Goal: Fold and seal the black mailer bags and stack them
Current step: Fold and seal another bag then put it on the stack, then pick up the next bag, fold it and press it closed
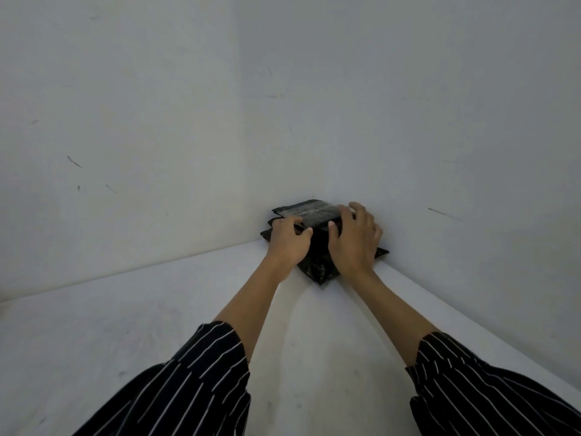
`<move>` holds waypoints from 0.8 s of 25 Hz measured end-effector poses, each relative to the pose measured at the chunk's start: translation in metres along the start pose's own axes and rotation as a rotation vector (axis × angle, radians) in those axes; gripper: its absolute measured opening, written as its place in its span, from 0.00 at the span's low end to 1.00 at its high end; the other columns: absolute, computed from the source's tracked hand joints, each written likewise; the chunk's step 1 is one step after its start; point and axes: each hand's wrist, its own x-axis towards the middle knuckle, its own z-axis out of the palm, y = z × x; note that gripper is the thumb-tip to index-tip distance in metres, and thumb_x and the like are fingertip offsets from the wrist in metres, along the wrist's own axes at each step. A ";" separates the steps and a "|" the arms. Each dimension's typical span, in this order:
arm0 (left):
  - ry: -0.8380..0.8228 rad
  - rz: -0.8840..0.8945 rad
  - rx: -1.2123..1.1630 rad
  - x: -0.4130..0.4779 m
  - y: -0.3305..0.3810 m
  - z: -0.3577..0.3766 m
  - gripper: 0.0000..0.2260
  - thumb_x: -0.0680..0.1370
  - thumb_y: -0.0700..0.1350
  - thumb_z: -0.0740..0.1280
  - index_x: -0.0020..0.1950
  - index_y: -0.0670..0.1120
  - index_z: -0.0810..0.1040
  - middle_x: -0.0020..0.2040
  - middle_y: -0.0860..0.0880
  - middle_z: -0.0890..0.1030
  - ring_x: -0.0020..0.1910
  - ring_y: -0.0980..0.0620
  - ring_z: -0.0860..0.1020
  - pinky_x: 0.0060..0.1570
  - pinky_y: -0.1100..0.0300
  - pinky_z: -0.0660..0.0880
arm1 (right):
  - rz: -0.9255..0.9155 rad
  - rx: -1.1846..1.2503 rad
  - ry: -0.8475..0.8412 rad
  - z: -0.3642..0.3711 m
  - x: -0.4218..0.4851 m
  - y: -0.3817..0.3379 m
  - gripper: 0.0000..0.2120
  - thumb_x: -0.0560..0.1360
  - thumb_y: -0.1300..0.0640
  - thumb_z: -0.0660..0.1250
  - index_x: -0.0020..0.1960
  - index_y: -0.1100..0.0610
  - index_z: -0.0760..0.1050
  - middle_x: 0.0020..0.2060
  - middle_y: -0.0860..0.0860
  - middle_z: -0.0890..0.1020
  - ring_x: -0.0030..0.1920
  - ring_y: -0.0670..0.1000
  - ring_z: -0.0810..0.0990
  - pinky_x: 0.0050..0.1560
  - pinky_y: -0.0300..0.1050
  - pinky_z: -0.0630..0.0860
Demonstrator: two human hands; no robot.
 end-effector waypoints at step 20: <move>0.173 0.123 0.488 -0.116 0.001 -0.116 0.06 0.77 0.43 0.63 0.47 0.42 0.78 0.47 0.47 0.81 0.47 0.48 0.78 0.46 0.59 0.73 | -0.304 0.120 -0.343 -0.093 -0.060 -0.071 0.06 0.78 0.58 0.60 0.49 0.59 0.74 0.43 0.51 0.80 0.44 0.53 0.77 0.57 0.50 0.66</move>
